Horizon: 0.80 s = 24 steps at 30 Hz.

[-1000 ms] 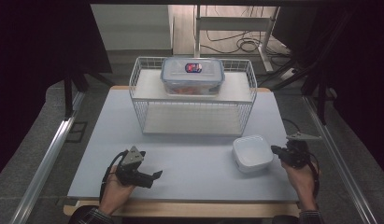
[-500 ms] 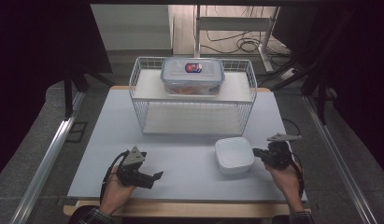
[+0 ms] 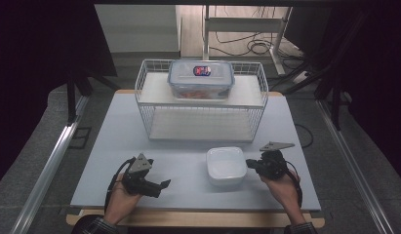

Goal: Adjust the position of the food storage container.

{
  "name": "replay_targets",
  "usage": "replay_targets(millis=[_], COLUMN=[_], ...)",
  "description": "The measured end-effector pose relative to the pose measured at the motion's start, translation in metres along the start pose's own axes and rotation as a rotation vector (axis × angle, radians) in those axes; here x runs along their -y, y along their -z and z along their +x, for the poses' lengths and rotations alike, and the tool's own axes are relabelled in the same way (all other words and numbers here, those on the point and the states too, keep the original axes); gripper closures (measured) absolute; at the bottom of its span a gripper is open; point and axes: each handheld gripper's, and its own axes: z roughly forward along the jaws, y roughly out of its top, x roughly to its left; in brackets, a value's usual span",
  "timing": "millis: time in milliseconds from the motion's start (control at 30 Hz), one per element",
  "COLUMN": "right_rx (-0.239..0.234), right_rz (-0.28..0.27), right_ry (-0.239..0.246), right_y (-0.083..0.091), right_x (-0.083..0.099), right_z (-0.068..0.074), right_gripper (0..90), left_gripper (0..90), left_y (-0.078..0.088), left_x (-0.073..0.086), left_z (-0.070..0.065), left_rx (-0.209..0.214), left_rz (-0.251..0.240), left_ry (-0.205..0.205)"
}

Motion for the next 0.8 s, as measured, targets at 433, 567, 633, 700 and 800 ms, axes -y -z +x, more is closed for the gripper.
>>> replay_targets(millis=[433,567,633,700,800], right_rx=[-0.095,-0.101,-0.095,-0.094,-0.087], right_rz=[0.033,0.031,0.024,0.02,0.009], right_ry=[0.029,0.044,0.05,0.052,0.055], right_y=[-0.014,-0.018,-0.021,-0.024,-0.029], right_x=[-0.005,-0.006,-0.007,-0.009,-0.012], right_z=[0.036,0.042,0.044,0.046,0.048], right_gripper=[88.7,88.6,88.0,88.0,88.1], left_gripper=[3.7,3.8,3.8,3.8,3.7], left_y=[0.005,0.005,0.005,0.004,0.004], left_x=[0.002,0.003,0.003,0.004,0.004], left_z=[0.003,0.003,0.003,0.002,0.001], left_rx=[0.006,0.007,0.008,0.01,0.012], left_rz=[-0.004,-0.002,-0.001,0.004,0.008], left_ry=[0.036,0.039,0.04,0.04,0.038])
